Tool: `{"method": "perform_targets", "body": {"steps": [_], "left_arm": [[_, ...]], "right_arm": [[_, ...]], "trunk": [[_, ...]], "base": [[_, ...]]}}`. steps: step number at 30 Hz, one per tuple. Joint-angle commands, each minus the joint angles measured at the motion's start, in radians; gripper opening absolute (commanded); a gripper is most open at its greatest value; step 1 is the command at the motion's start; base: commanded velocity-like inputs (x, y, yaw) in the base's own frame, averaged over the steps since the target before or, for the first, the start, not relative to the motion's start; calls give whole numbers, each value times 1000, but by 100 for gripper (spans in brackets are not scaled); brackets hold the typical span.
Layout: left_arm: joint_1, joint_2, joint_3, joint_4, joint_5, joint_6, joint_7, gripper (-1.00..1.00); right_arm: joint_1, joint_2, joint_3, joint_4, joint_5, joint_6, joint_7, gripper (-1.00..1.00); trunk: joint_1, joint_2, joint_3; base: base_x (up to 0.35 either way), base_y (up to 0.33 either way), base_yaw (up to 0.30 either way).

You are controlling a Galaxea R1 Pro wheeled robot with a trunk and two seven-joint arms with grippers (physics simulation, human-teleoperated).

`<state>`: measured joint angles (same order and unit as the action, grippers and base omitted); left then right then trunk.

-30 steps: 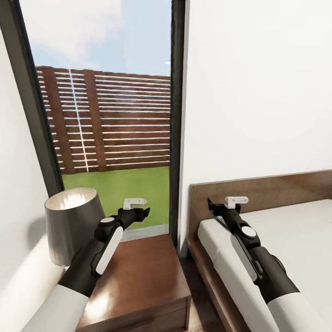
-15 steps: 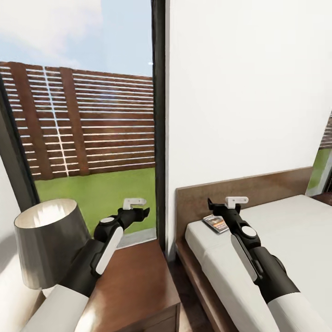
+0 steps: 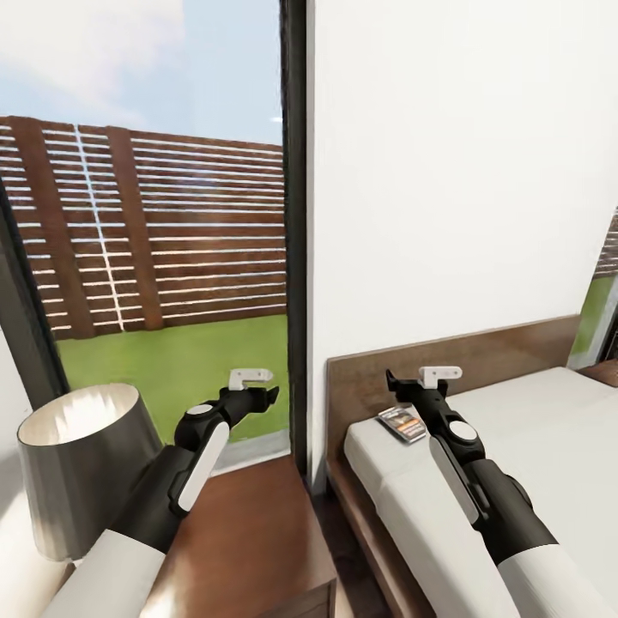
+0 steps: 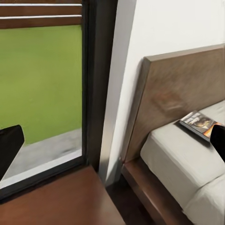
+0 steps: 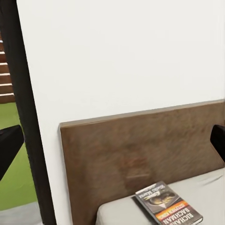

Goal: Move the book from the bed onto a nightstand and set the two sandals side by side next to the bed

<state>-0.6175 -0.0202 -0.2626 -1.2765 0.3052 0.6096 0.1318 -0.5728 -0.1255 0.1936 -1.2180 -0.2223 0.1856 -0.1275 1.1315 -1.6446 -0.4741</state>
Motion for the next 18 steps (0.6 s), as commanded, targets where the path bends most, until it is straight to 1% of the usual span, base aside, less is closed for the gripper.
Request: {"method": "perform_targets", "body": {"steps": [1,6,11,14,18], "left_arm": [[-1,0,-1,-1,11,4,9,100],[-1,0,-1,-1,11,4,9,100],[-1,0,-1,-1,10,4,9,100],[-1,1,-1,-1,9,3,9,100],[-1,1,-1,-1,8,3,9,100]], "right_arm": [[-1,-1,4,-2,-9,4,-9,100],[-1,-2,4,-2,-9,5,-9,100],[-1,-1,4,-2,-8,5,-9,100],[-1,-1,4,-2,-8,5,-9,100],[-1,-2,4,-2,-8,5,-9,100]], "trunk": [[-4,7,2],[-23,42,20],[-42,77,38],[-53,98,48],[-69,126,61]], "base": [[247,90,-164],[289,77,-258],[273,21,-274],[91,2,-178],[19,0,-57]]}}
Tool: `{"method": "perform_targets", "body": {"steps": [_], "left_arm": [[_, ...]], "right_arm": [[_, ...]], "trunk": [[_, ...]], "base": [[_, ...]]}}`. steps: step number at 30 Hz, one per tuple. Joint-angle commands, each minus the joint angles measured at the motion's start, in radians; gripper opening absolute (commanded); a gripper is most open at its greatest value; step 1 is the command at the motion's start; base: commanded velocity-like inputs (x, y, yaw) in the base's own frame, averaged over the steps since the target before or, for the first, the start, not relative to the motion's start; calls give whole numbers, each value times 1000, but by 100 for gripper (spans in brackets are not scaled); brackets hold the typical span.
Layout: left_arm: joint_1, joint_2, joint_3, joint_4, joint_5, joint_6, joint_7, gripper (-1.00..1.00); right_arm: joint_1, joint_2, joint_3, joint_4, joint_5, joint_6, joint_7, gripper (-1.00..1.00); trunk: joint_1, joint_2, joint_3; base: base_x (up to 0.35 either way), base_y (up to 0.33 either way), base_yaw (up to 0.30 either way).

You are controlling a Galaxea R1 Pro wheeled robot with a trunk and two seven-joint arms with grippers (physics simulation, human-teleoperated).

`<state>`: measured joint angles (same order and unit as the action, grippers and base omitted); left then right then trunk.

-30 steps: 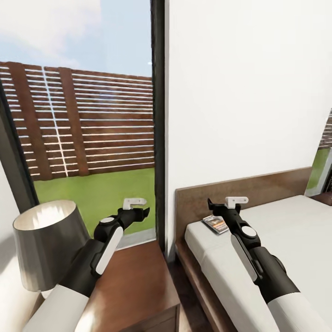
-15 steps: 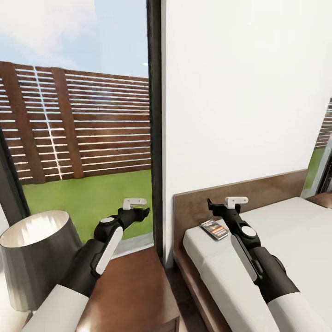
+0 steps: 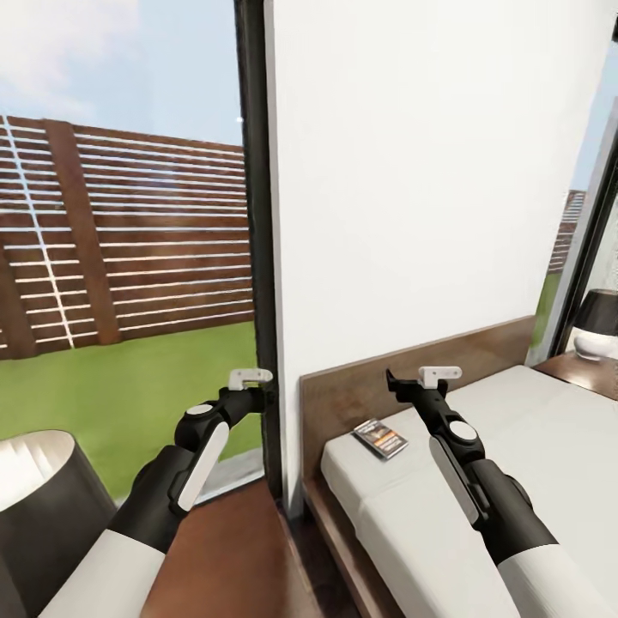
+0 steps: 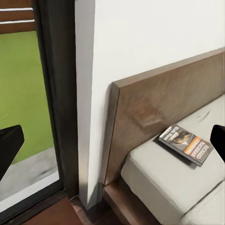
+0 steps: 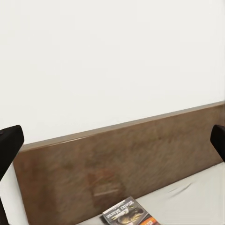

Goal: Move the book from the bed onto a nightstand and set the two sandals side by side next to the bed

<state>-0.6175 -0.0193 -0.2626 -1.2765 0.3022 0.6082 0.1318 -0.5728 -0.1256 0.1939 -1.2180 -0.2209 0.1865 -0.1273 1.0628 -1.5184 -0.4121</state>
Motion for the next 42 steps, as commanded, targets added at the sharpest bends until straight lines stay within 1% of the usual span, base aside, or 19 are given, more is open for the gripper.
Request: {"method": "perform_targets", "body": {"steps": [1,6,18,25,26,29,30,32,33,34,36,38,39,40,41,42], "left_arm": [[-1,0,-1,-1,11,4,9,100],[-1,0,0,-1,13,4,9,100],[-1,1,0,-2,13,4,9,100],[-1,1,0,-3,11,2,9,100],[-1,1,0,-3,11,1,9,100],[-1,1,0,-4,11,1,9,100],[-1,0,-1,-4,11,1,9,100],[-1,-2,-1,-3,11,1,9,100],[-1,-7,-3,-4,12,1,8,100],[-1,-9,-4,-4,12,1,8,100],[-1,-10,-4,-5,12,1,8,100],[-1,-10,-4,-5,12,1,8,100],[-1,-10,-4,-5,12,1,8,100],[-1,-10,-4,-6,12,1,8,100],[-1,-10,-4,-6,12,1,7,100],[-1,-9,-4,-8,12,1,7,100]], "right_arm": [[-1,-1,4,-2,-9,4,-9,100],[-1,-1,4,-2,-9,4,-9,100],[-1,-1,4,-2,-9,4,-9,100],[-1,-1,4,-2,-8,4,-9,100],[-1,0,4,-3,-8,32,-11,100],[-1,0,2,-3,-11,50,-10,100],[-1,-2,-6,-1,-14,145,-10,100],[-5,-3,-36,3,-16,222,-9,100],[-76,-1,-100,147,-19,395,-1,100],[-115,-1,-102,217,-19,407,1,100],[-158,0,-103,300,-19,412,4,100],[-257,1,-103,489,-16,396,24,100],[-280,1,-103,532,-15,386,33,100],[-345,0,-103,646,-12,348,65,100],[-367,-1,-103,682,-12,337,76,100],[-401,-1,-103,737,-11,320,92,100]], "trunk": [[-4,7,2],[-23,42,18],[-69,126,55],[-96,175,77],[-100,182,80],[-111,203,90],[-115,210,93],[-123,224,99],[-127,231,102],[-130,238,105],[-138,252,112],[-146,266,118],[-150,273,121],[-153,280,124],[-157,287,127],[-161,294,130]], "base": [[6,0,-69],[89,0,-26],[298,0,-2],[69,0,0],[0,0,0],[0,0,0],[0,0,0],[0,0,0],[0,0,0],[0,0,0],[0,0,0],[0,0,0],[0,0,0],[0,0,0],[0,0,0],[0,0,0]]}}
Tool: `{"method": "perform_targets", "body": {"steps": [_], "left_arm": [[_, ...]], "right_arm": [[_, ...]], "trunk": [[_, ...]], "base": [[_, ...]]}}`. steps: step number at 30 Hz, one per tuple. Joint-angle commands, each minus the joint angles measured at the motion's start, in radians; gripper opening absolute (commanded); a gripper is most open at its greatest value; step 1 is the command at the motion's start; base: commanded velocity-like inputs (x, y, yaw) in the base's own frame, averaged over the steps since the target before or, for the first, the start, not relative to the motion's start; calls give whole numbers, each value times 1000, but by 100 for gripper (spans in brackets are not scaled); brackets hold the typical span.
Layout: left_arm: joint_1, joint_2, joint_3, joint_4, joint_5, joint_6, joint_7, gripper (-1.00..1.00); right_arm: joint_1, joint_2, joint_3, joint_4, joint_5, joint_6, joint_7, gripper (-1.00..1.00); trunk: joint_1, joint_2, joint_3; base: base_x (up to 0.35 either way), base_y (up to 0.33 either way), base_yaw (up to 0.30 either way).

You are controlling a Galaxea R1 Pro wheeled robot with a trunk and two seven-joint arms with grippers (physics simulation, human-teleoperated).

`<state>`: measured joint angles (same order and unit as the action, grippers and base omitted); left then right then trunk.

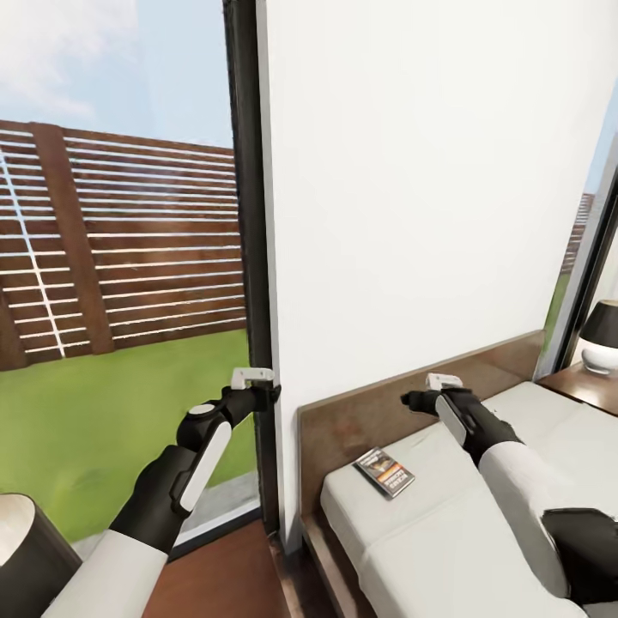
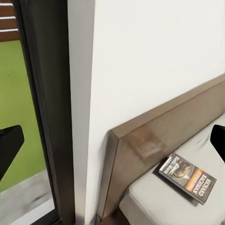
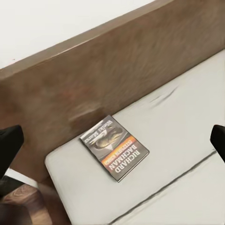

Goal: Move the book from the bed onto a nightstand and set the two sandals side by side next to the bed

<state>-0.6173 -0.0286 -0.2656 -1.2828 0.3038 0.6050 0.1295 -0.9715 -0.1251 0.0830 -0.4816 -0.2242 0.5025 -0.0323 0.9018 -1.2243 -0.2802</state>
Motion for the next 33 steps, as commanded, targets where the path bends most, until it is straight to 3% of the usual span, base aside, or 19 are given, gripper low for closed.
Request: {"method": "perform_targets", "body": {"steps": [1,6,11,18,25,33], "left_arm": [[-1,0,-1,-3,11,4,9,100],[-1,2,-1,-8,11,4,9,100],[-1,1,-1,-18,11,4,9,100],[-1,2,-3,-37,10,4,7,100],[-4,1,-3,-40,9,5,7,100],[-5,8,-1,-43,7,4,-31,100]], "right_arm": [[-32,-2,8,46,-7,-7,8,100],[-117,-3,9,139,-6,-7,26,100],[-150,-3,9,148,-6,30,24,100],[-159,-3,10,148,-6,40,17,100],[-159,2,12,135,-5,41,-40,100],[-159,2,8,132,-9,82,-45,100]], "trunk": [[-4,6,2],[-23,41,17],[-42,76,33],[-69,125,55],[-96,174,77],[-127,230,94]], "base": [[0,0,0],[0,0,0],[0,0,0],[0,0,0],[0,0,0],[0,0,0]]}}
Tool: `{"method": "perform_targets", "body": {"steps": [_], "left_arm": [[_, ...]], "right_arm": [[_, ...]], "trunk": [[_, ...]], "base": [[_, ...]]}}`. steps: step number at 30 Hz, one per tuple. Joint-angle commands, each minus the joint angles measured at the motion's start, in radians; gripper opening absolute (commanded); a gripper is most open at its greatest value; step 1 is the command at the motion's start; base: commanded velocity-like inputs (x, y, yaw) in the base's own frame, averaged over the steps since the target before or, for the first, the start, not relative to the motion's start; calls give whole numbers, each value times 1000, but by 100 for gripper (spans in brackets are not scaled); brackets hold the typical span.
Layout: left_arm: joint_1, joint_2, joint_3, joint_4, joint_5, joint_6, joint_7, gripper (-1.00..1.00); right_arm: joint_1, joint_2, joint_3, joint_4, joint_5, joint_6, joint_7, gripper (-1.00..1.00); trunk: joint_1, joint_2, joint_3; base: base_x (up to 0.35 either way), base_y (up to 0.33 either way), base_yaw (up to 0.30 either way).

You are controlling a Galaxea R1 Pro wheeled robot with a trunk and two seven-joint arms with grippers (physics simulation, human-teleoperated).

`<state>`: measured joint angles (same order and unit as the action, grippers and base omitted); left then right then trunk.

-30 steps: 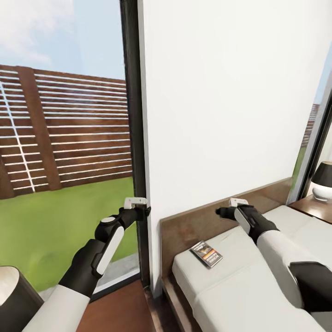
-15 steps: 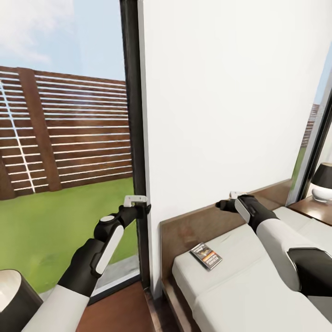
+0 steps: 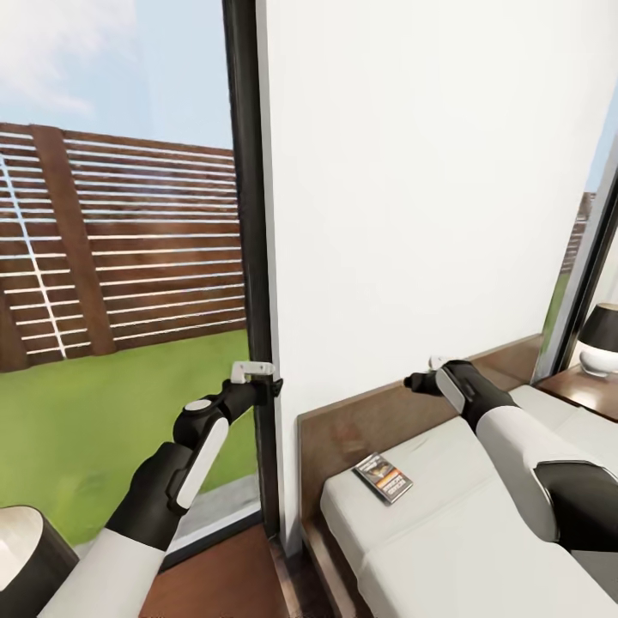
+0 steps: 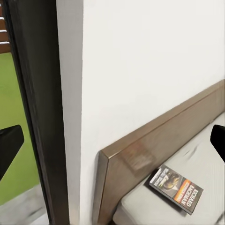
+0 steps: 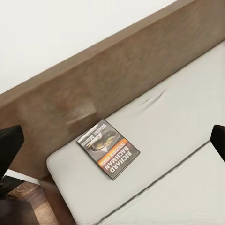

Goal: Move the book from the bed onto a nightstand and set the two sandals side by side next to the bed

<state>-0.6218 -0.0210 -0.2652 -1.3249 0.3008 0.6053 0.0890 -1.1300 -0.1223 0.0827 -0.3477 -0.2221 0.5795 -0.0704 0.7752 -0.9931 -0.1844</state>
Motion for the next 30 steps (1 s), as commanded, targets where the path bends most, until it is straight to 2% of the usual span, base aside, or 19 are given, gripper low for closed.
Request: {"method": "perform_targets", "body": {"steps": [1,8,30], "left_arm": [[-1,0,-2,-1,10,4,7,100],[-1,-3,-2,0,12,4,5,100],[-1,-8,-3,4,12,4,5,100]], "right_arm": [[-1,-2,7,-2,-13,19,-7,100],[-1,-4,2,-2,-14,41,-9,100],[-1,-5,2,0,-13,38,-17,100]], "trunk": [[-4,6,0],[-31,55,11],[-115,209,44]], "base": [[0,0,0],[0,0,0],[0,0,0]]}}
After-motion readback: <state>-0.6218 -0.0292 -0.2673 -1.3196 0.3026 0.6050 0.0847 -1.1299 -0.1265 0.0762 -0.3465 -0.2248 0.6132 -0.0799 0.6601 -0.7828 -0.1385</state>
